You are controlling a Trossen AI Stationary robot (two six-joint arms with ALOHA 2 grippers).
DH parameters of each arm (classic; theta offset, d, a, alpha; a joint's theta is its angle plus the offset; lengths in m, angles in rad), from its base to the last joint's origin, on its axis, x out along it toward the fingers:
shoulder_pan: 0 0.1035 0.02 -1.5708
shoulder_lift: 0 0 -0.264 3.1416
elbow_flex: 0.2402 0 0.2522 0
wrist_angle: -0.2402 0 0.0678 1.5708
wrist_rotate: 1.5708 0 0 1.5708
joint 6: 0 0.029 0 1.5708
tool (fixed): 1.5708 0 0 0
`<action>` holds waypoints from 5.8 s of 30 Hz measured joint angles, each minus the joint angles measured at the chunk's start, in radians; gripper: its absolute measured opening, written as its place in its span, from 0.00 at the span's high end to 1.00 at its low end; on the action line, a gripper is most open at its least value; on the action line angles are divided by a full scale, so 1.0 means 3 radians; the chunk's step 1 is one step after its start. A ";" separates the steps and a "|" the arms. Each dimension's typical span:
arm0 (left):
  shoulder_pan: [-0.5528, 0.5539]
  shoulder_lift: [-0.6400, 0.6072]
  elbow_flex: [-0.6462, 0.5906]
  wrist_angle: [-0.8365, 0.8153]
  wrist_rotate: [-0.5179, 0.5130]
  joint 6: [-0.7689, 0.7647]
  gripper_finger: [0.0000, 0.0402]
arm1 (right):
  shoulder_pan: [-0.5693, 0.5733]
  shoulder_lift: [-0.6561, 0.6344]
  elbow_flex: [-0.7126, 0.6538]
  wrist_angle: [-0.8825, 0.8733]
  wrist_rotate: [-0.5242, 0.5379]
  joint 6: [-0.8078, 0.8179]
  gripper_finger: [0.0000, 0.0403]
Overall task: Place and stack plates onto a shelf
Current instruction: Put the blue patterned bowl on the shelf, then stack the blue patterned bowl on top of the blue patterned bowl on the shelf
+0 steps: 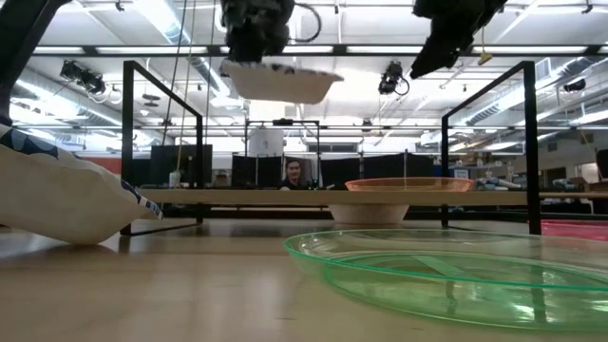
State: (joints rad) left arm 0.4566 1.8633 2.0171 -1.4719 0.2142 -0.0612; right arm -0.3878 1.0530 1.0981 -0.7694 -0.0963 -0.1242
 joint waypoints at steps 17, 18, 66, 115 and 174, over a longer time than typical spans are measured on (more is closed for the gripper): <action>-0.0880 0.0002 -0.0037 0.0050 0.0090 0.0613 0.99 | 0.0001 -0.0029 0.0000 0.0012 -0.0032 0.0078 0.58; -0.0879 0.0007 -0.0067 0.0078 0.0088 0.0618 0.99 | 0.0001 -0.0029 0.0000 0.0015 -0.0033 0.0092 0.58; -0.0138 0.0010 -0.1845 0.1605 -0.0039 0.0767 0.97 | 0.0095 -0.0027 0.0000 0.0016 -0.0036 0.0080 0.58; -0.0203 -0.0050 -0.1836 0.1750 -0.0266 0.0765 0.49 | 0.0095 -0.0027 0.0000 0.0015 -0.0034 0.0080 0.58; -0.2169 -0.1838 -0.2304 0.0080 -0.0261 -0.2844 0.49 | 0.0095 -0.0027 -0.0001 0.0017 -0.0033 0.0080 0.58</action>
State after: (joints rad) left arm -0.1942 1.3120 1.3258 -1.4480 0.1358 -0.9143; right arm -0.3592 1.0451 1.0977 -0.7643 -0.1062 -0.1001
